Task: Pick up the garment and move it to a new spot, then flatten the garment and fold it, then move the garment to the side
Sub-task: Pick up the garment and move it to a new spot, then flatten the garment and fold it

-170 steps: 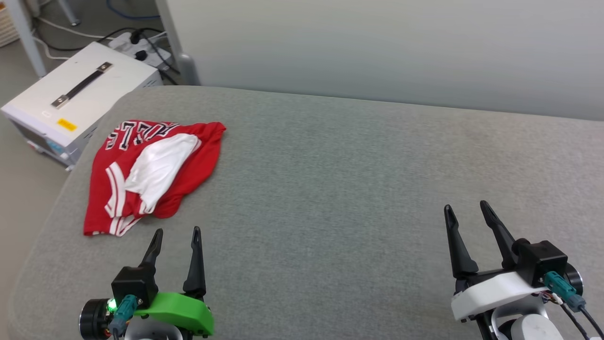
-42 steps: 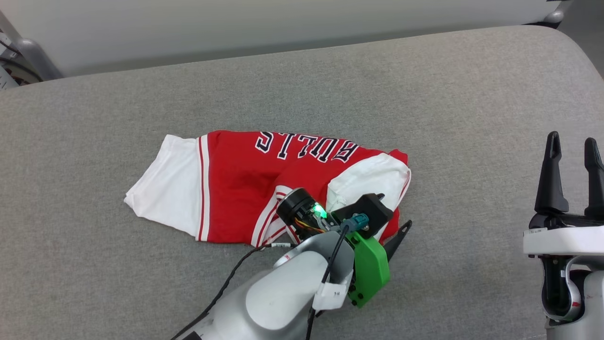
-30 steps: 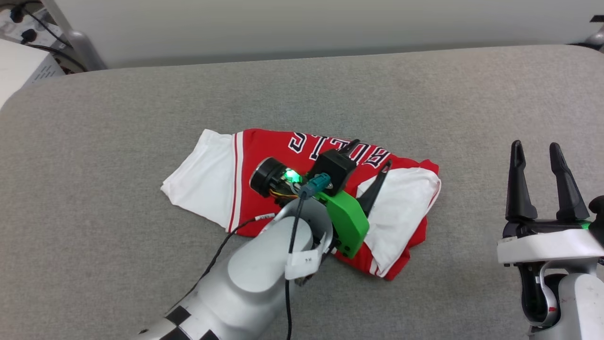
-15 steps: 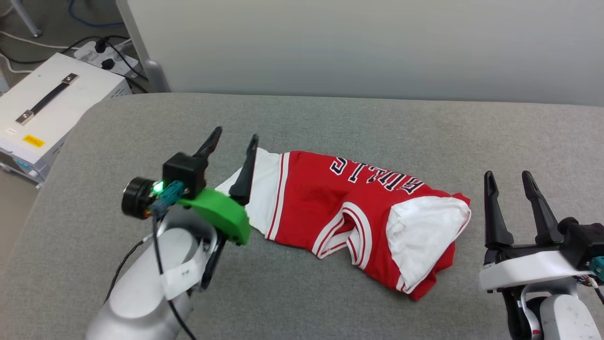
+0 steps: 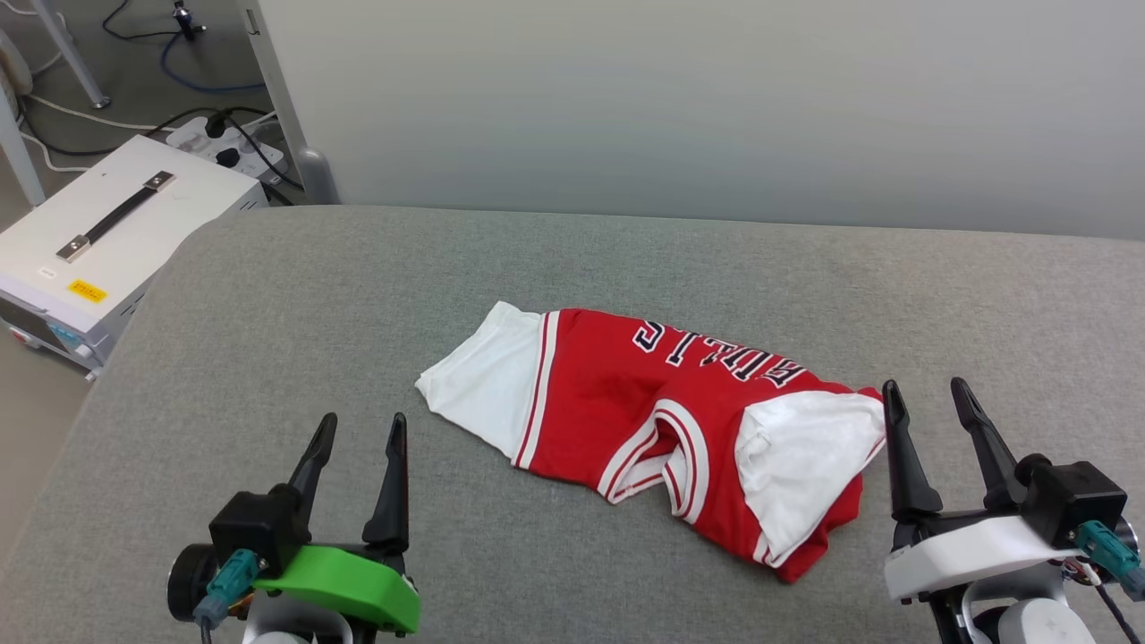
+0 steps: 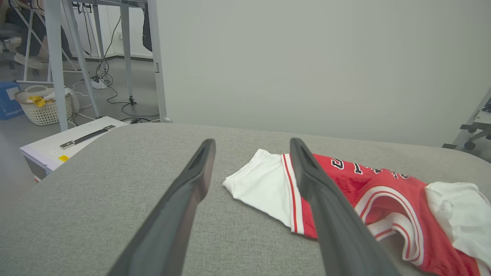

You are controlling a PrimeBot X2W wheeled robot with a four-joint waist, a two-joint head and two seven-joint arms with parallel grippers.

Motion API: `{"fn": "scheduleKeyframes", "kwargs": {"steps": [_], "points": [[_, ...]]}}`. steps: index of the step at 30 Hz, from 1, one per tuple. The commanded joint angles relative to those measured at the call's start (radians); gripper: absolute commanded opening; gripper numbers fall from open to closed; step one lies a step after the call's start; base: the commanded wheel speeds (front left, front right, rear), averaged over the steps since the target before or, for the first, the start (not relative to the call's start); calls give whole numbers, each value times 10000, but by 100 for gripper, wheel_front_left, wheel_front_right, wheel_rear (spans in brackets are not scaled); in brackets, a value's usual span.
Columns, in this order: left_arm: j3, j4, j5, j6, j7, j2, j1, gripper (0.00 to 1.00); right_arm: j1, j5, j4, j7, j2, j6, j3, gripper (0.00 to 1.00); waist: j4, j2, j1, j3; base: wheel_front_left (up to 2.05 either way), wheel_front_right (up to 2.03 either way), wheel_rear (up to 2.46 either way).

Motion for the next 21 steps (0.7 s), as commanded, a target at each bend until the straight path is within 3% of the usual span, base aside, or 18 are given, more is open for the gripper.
{"fn": "scheduleKeyframes", "kwargs": {"steps": [1,7,8,13,21], "points": [[134,-62,266,-143,-56,-188,205,100,136,-122,39,-47,-20,-9,34,100,10,120,1,5,0,0,0],[596,26,874,-758,-56,-680,216,100,99,-20,306,-47,-20,-9,367,100,73,120,1,214,0,0,0],[700,220,1279,-1004,-56,-699,123,100,-127,113,862,644,-97,-9,813,100,119,120,1,296,0,0,0],[892,387,1549,-1255,-56,-993,13,100,-749,400,974,2754,-349,-9,1264,100,298,120,1,574,0,0,0],[950,637,1885,-1564,-56,-1394,-229,100,-1654,836,1201,5941,-414,-9,1073,100,897,120,1,1012,0,0,0]]}}
